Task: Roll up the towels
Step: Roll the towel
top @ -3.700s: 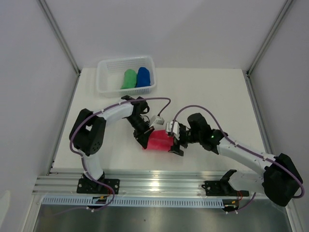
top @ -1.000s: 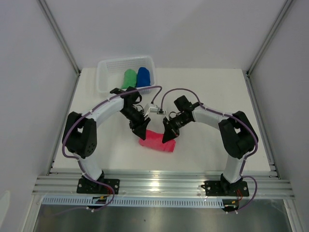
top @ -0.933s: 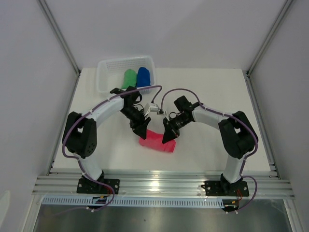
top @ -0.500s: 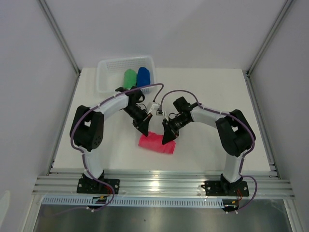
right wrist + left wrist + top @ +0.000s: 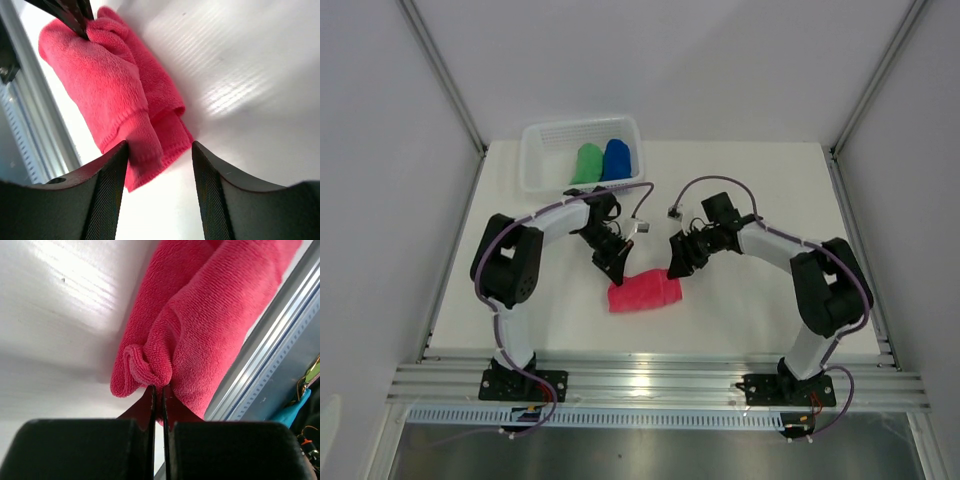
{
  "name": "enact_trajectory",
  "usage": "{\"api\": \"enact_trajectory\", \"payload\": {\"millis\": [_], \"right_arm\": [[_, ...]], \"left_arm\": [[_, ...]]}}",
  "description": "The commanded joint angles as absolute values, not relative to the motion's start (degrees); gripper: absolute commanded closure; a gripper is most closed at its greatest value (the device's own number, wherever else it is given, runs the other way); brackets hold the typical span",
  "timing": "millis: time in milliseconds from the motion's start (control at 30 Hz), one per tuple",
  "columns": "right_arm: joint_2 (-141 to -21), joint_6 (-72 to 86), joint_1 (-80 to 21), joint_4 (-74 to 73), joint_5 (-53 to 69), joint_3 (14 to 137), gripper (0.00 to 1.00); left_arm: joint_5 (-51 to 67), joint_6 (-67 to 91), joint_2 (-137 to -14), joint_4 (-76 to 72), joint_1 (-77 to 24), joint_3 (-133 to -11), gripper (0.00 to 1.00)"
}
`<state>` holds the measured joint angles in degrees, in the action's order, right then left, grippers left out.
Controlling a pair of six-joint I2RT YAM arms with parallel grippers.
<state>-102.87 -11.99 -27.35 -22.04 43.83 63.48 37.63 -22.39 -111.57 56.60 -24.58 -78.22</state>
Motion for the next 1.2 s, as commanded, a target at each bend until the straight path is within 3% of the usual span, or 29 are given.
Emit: {"api": "enact_trajectory", "payload": {"millis": [0, 167, 400, 800, 1167], "right_arm": [[-94.67, -9.76, -27.42, -15.22, 38.06, 60.13, 0.43], [-83.88, -13.15, -29.0, -8.18, 34.55, 50.03, 0.43], [-73.39, -33.04, -44.8, -0.62, 20.4, 42.36, 0.34], [-76.01, -47.37, -54.58, -4.92, 13.89, 46.31, 0.3], [-83.66, -47.73, -53.53, -6.59, 20.47, 48.87, 0.29]], "left_arm": [[33.84, -20.92, -111.36, 55.81, -24.35, -77.17, 0.99], [32.96, -21.97, -109.86, 54.93, -24.35, -75.41, 0.99], [32.69, -22.06, -109.95, 55.46, -24.35, -76.38, 0.99], [32.78, -20.83, -112.76, 56.69, -24.35, -79.98, 0.99], [31.99, -21.18, -113.73, 56.95, -24.35, -80.51, 0.99]]}}
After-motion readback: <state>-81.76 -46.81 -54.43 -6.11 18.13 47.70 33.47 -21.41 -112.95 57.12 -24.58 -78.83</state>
